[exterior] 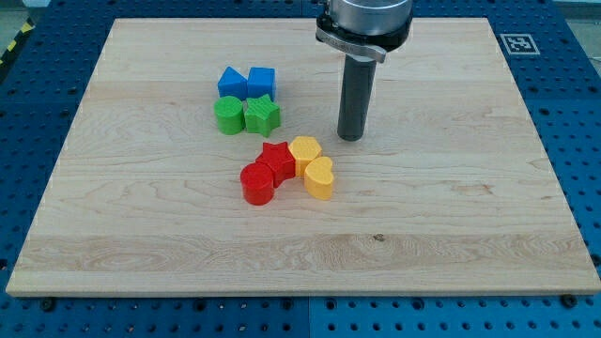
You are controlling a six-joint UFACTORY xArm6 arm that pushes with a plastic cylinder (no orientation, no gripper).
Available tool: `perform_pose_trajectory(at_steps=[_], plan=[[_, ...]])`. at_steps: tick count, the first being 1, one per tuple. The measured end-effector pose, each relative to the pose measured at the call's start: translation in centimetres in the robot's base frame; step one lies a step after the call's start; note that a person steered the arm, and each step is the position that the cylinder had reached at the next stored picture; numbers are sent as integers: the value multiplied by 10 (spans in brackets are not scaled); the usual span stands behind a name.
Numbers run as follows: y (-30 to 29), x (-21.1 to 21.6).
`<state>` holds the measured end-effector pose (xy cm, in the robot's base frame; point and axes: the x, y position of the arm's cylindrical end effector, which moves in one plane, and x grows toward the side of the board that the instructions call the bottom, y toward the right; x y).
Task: Push the yellow hexagon into the red blocks
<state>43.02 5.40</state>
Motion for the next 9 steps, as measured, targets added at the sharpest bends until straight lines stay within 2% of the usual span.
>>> perform_pose_trajectory(at_steps=[3, 5, 7, 9], plan=[[-29, 2], [-46, 21], [-86, 26], [-85, 26]])
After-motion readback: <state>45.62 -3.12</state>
